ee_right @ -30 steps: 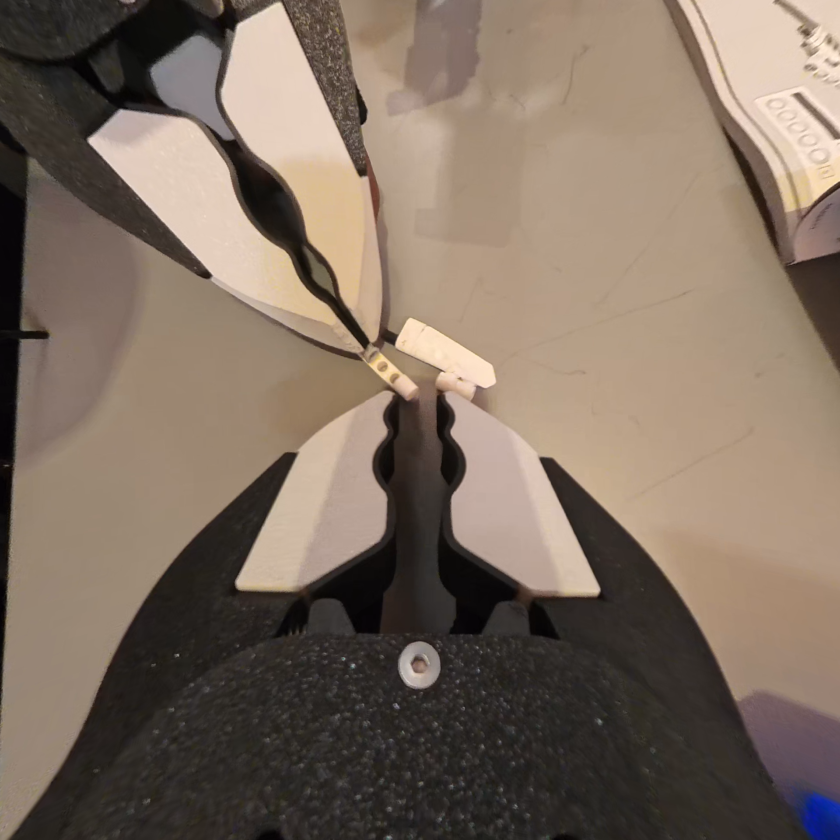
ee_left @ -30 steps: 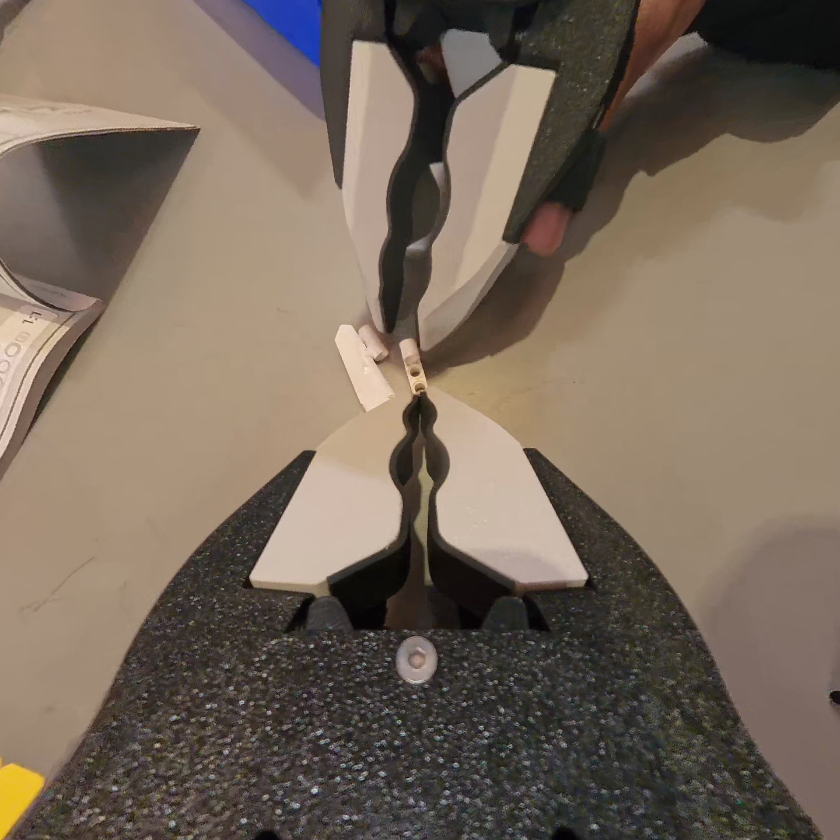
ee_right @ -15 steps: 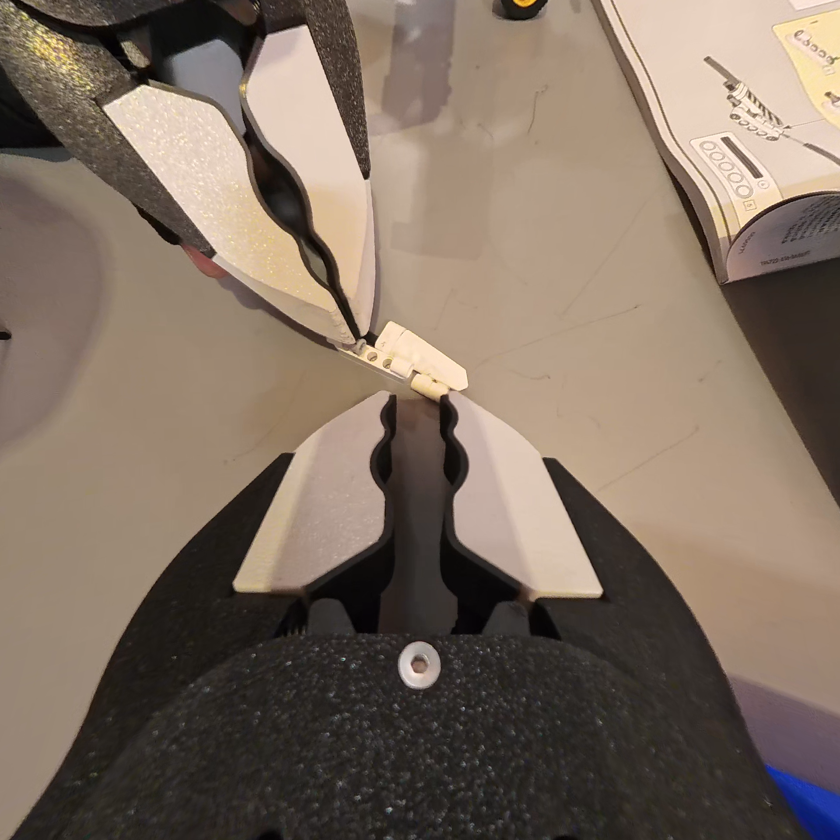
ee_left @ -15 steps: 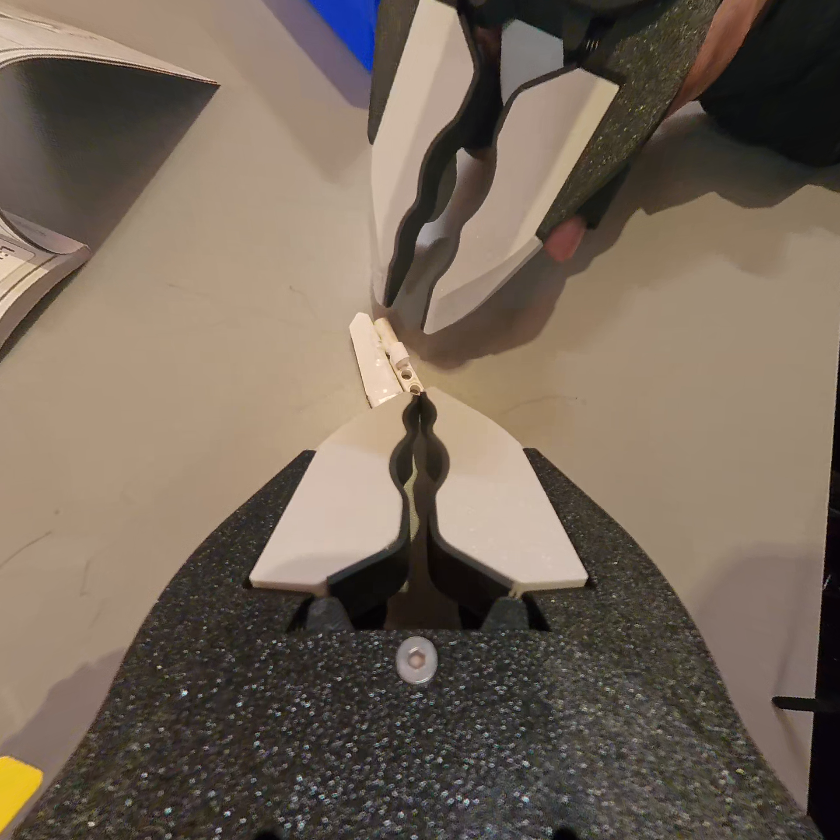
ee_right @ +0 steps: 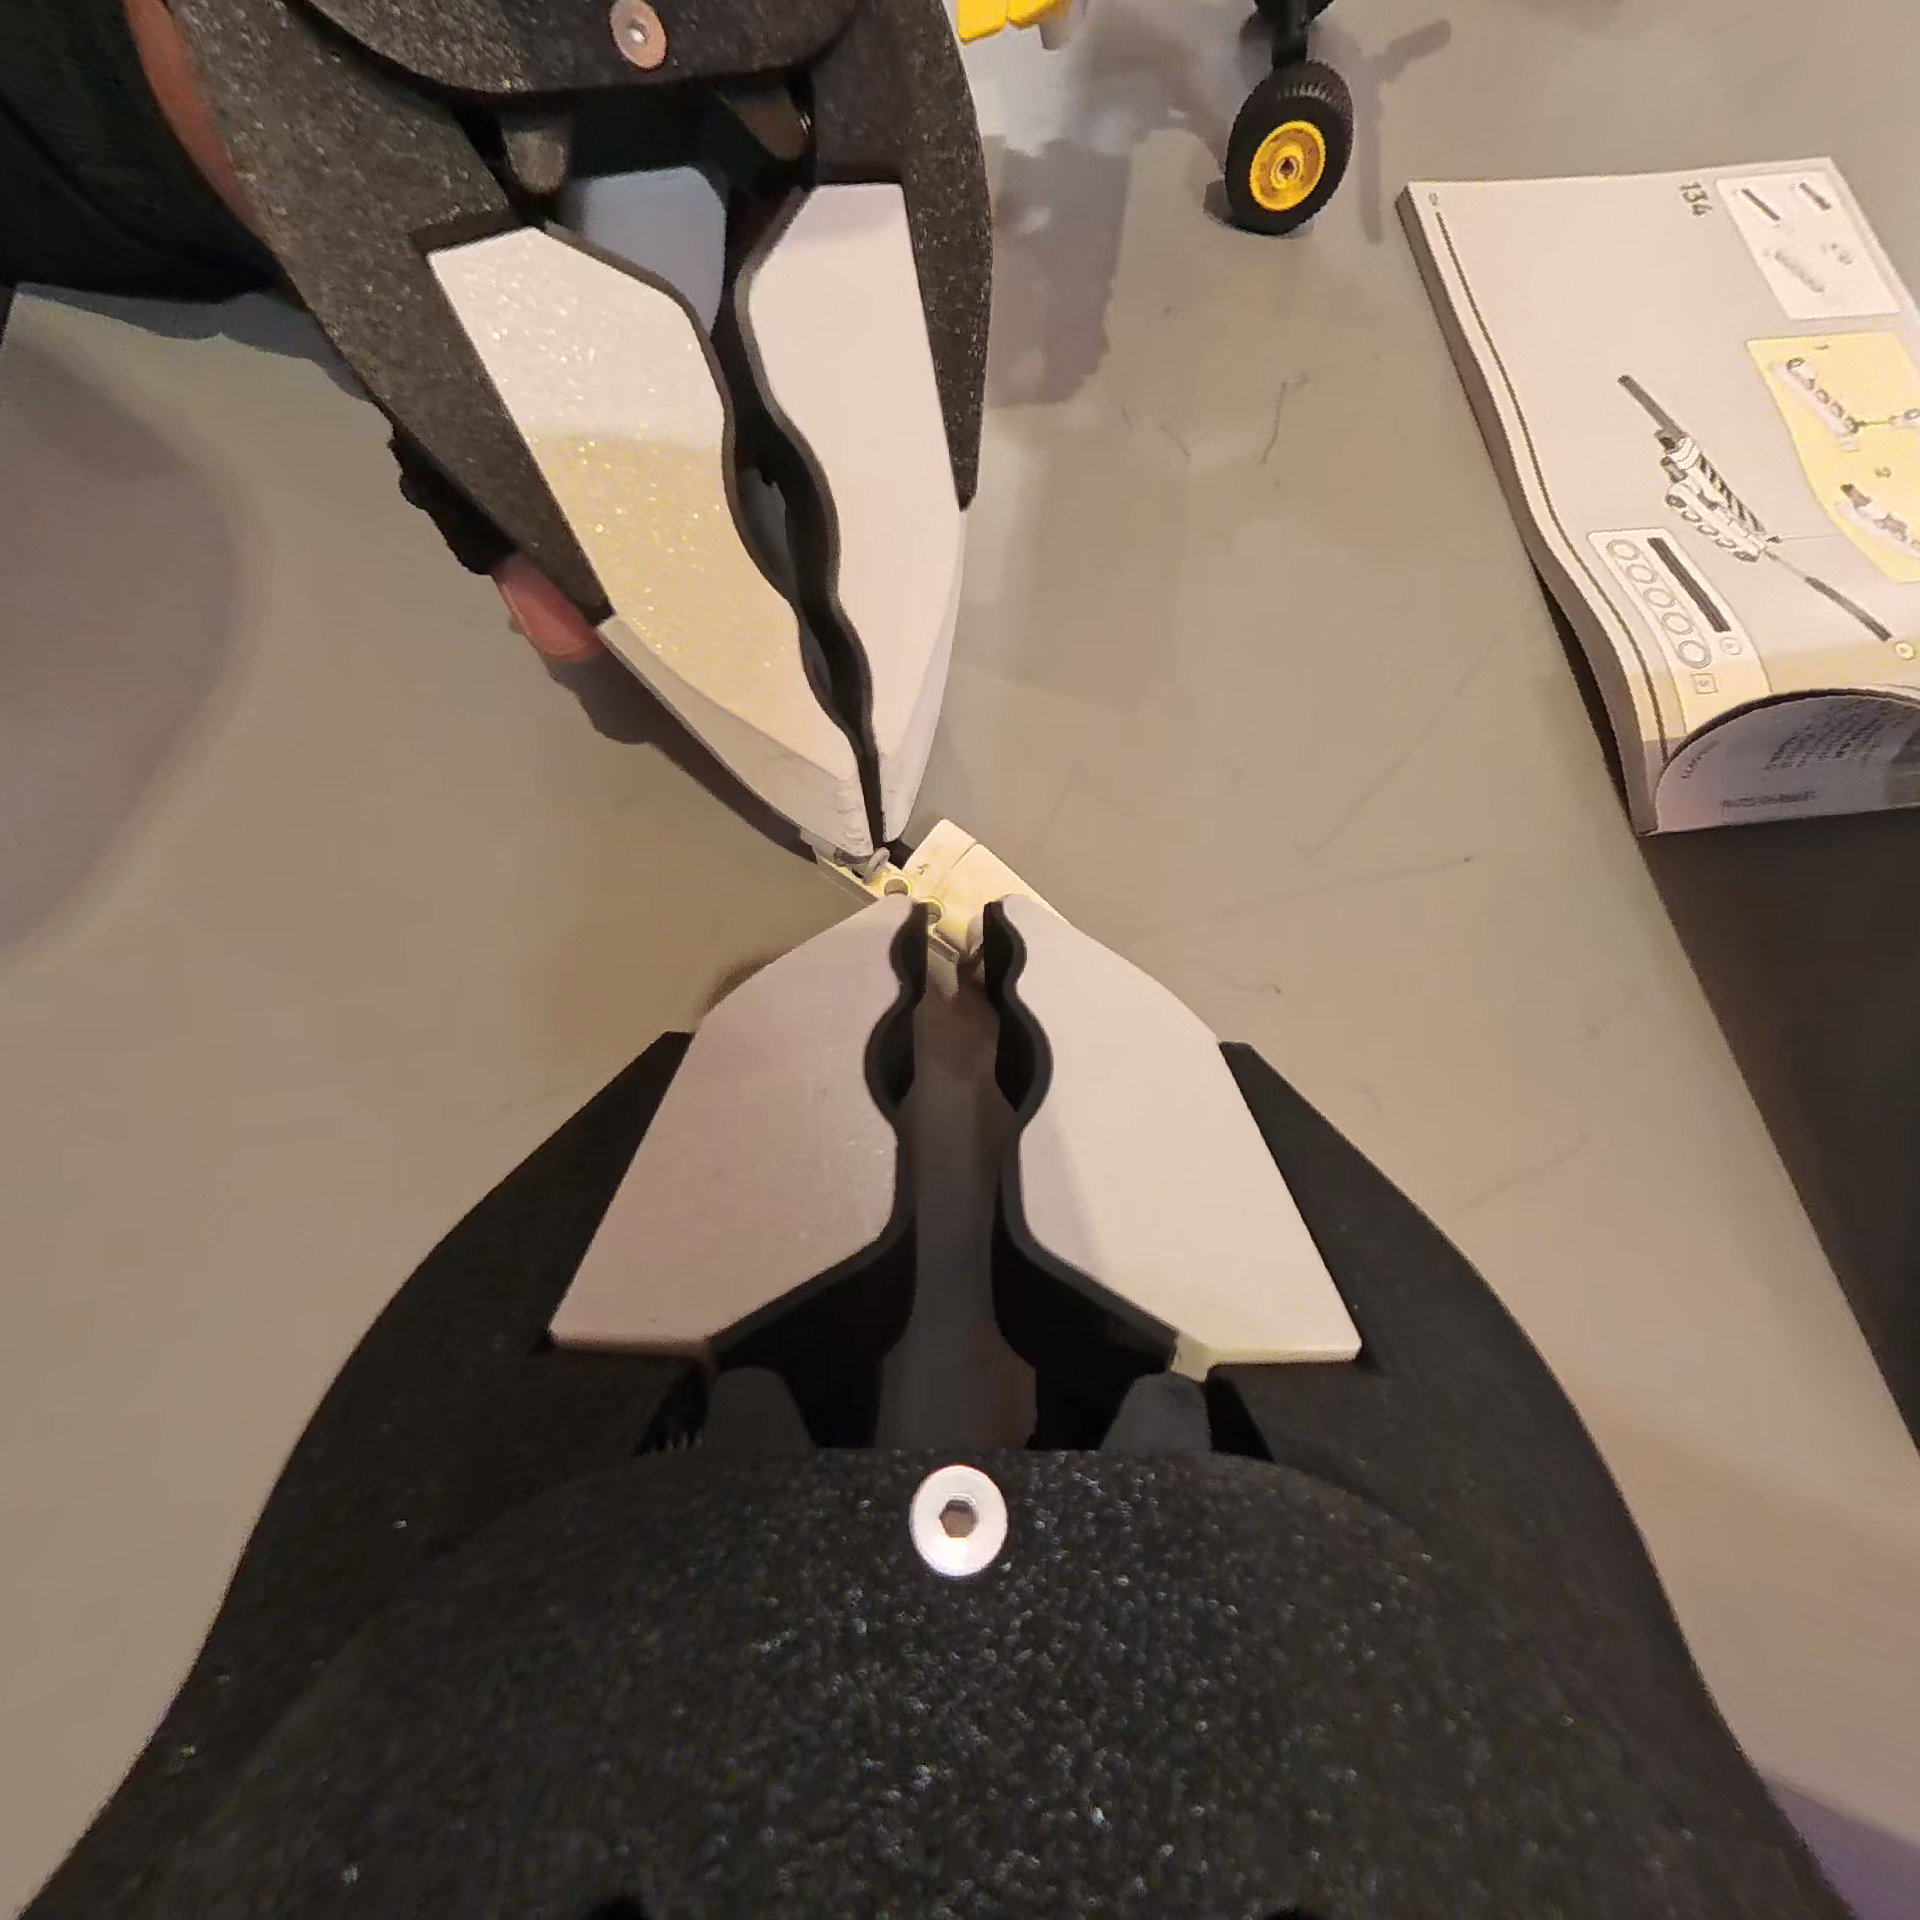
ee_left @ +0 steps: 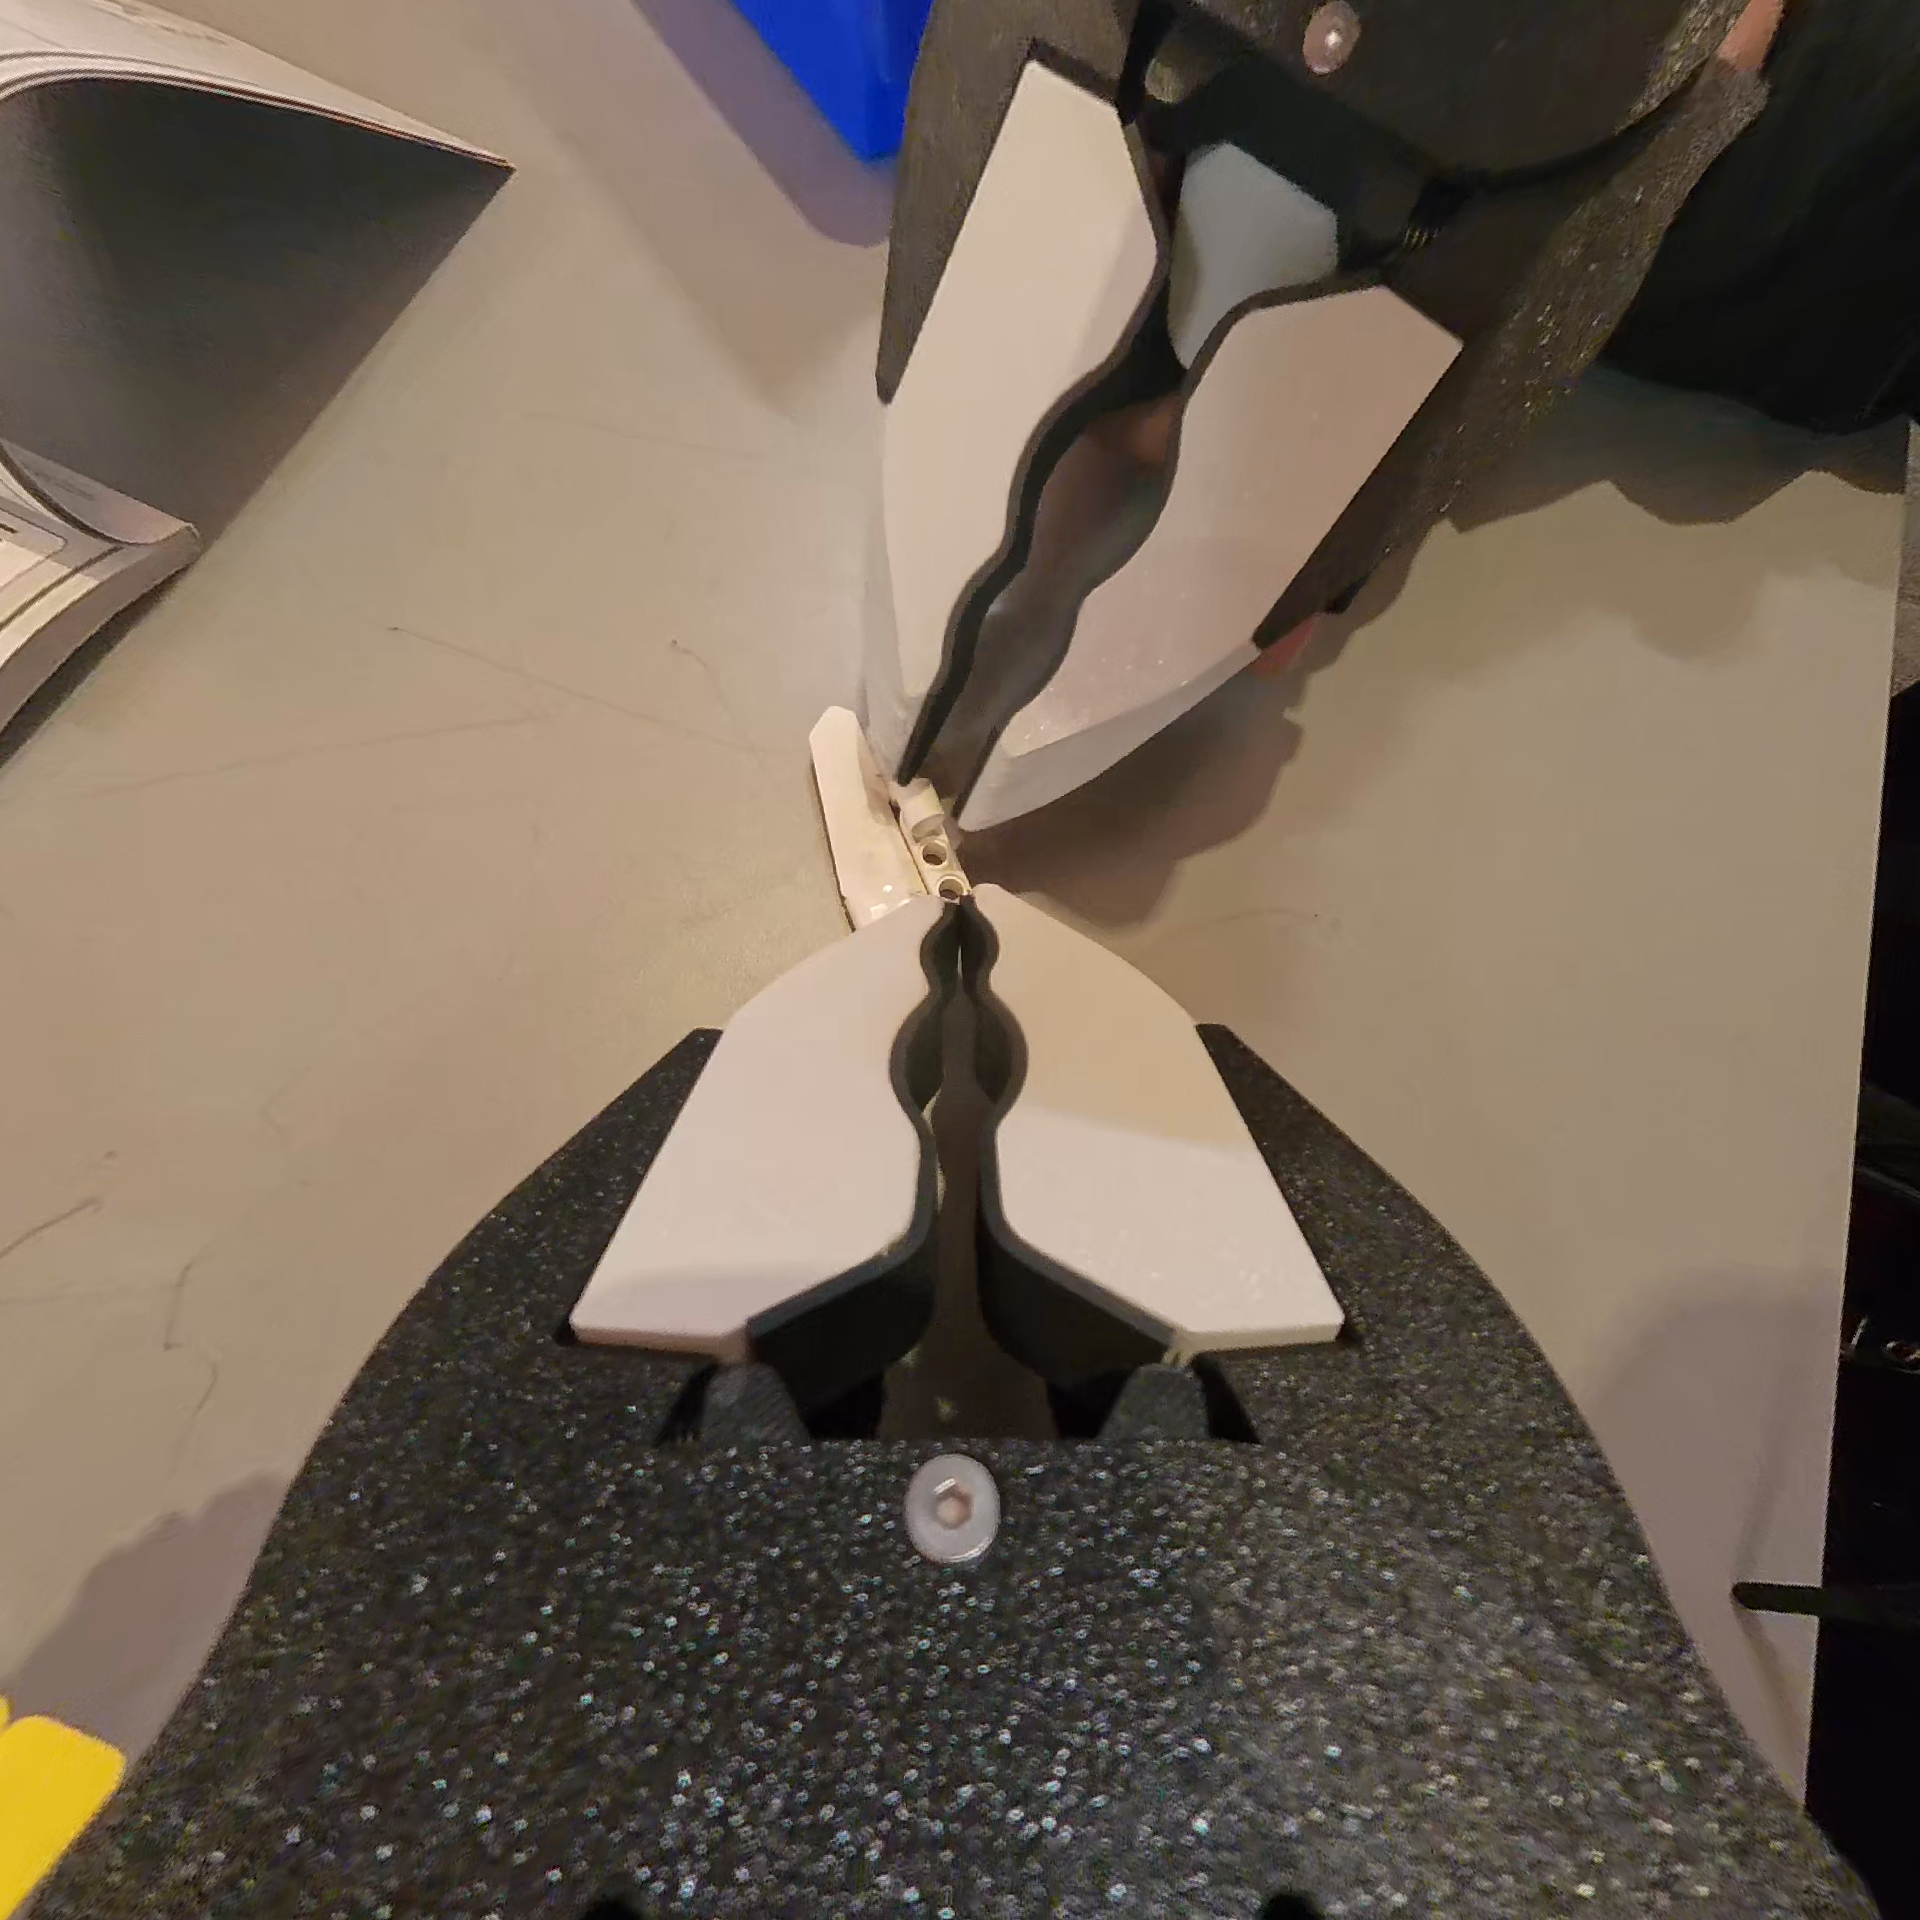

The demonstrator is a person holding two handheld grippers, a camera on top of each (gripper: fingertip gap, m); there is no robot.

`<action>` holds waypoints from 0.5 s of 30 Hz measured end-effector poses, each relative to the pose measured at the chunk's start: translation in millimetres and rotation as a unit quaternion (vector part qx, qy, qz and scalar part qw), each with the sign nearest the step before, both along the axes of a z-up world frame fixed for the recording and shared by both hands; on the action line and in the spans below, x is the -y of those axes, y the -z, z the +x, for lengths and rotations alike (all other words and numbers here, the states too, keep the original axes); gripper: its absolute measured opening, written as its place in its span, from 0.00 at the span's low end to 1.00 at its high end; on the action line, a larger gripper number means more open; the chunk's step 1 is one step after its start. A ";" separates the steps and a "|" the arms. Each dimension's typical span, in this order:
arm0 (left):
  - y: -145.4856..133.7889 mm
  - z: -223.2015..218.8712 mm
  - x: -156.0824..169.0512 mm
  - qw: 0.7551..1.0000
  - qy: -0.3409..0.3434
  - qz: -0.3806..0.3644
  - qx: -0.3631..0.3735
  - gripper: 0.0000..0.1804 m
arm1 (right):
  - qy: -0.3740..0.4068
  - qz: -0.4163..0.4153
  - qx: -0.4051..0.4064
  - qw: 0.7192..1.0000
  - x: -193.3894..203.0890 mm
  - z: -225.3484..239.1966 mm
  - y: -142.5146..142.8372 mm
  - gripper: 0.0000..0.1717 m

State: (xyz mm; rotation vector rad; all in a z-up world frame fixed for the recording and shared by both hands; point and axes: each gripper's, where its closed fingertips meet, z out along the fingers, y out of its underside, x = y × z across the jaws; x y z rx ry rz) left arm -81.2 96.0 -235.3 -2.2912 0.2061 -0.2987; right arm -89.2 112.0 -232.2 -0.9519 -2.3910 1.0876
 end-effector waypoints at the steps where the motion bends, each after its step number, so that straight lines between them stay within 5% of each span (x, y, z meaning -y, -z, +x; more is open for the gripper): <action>1: 0.0 0.1 -0.1 1.000 0.000 0.000 0.000 0.00 | 0.000 0.002 -0.002 1.000 0.0 -0.4 0.0 0.06; 15: -0.5 1.5 0.2 1.000 0.003 -0.003 0.010 0.00 | -0.002 -0.003 0.010 1.000 1.1 2.8 2.1 0.04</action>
